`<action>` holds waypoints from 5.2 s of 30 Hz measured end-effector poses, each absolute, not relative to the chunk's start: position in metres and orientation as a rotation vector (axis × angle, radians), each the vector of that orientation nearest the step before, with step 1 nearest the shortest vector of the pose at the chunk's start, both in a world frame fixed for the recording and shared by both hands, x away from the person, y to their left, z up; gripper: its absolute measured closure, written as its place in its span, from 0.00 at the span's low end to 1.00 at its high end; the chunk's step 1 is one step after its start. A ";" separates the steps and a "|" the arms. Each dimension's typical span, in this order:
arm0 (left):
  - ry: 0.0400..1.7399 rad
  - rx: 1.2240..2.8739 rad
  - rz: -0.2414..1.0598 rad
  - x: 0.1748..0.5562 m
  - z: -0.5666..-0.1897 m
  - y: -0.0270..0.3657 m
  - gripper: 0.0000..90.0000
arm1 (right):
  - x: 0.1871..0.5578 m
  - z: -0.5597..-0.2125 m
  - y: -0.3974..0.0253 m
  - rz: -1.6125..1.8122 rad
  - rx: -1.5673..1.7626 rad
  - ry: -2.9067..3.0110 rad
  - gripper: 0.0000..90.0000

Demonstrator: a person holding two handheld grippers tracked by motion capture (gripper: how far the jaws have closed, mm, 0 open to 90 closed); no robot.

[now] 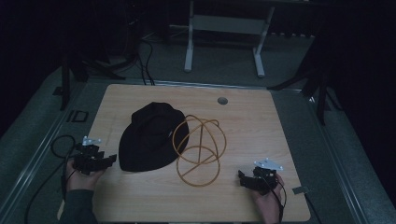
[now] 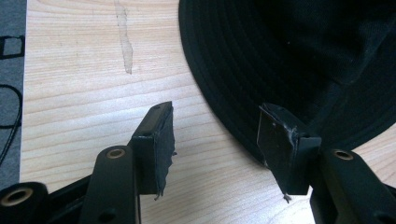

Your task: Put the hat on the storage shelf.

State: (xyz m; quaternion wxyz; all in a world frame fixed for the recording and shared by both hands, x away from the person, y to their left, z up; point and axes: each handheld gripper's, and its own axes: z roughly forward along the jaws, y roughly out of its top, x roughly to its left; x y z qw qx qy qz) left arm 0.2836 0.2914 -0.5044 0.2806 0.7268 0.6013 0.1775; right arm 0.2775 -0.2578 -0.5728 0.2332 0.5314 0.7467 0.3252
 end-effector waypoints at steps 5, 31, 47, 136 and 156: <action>1.571 1.981 0.442 0.286 -0.497 0.292 0.50 | 0.277 -0.573 -0.258 0.893 1.461 2.050 0.14; 1.518 2.148 0.311 0.306 -0.470 0.283 0.48 | 0.276 -0.573 -0.257 0.901 1.450 2.063 0.14; 1.430 2.266 0.283 0.318 -0.446 0.263 0.47 | 0.276 -0.573 -0.257 0.904 1.445 2.069 0.14; 1.515 2.553 0.217 0.403 -0.453 0.179 0.57 | 0.276 -0.573 -0.256 0.914 1.426 2.088 0.14; 1.467 2.632 0.134 0.405 -0.444 0.182 0.98 | 0.276 -0.573 -0.256 0.916 1.422 2.093 0.14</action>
